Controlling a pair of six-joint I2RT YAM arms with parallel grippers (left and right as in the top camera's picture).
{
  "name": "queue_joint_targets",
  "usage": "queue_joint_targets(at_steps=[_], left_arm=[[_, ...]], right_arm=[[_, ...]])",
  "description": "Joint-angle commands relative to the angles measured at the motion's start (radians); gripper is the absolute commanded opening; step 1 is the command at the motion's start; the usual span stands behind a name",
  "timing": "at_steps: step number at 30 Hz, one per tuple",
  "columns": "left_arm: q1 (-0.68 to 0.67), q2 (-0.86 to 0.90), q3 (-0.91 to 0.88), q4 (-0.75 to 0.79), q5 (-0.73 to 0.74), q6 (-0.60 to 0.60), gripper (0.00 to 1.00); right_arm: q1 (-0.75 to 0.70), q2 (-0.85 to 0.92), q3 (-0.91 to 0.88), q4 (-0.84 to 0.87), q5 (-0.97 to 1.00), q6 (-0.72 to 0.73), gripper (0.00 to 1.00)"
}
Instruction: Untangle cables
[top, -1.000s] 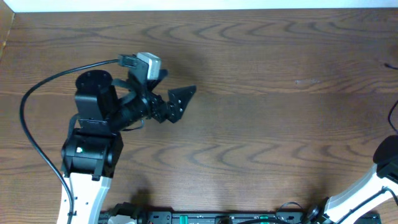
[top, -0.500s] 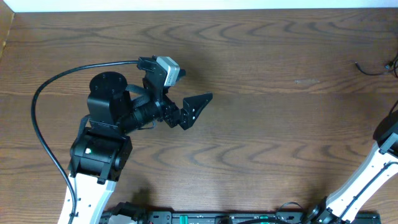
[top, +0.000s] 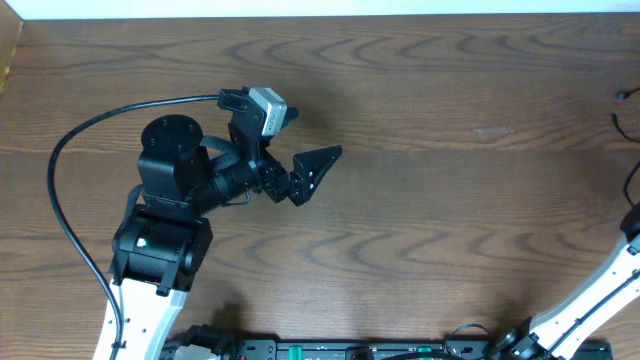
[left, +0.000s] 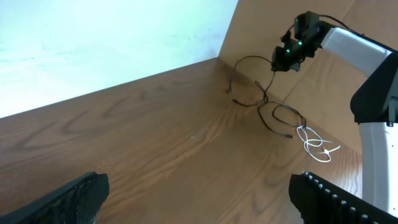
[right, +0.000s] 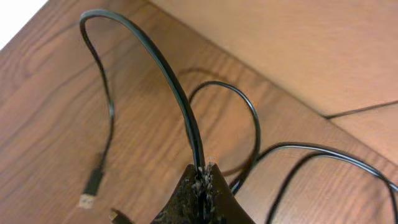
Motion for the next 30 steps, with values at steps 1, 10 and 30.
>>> queue_joint_targets(at_steps=[1, 10, 30], left_arm=[[-0.003, -0.009, -0.001, 0.007, 0.009, -0.009, 0.98], [-0.003, -0.006, -0.001, 0.005, 0.009, -0.009, 0.98], [-0.003, 0.024, -0.001, -0.028, -0.017, -0.001, 0.98]], right_arm=[[0.015, 0.006, 0.014, 0.005, -0.033, -0.042, 0.01], [0.048, 0.002, 0.022, -0.011, -0.02, -0.103, 0.01], [0.048, -0.002, 0.025, -0.063, 0.031, -0.032, 0.22]])
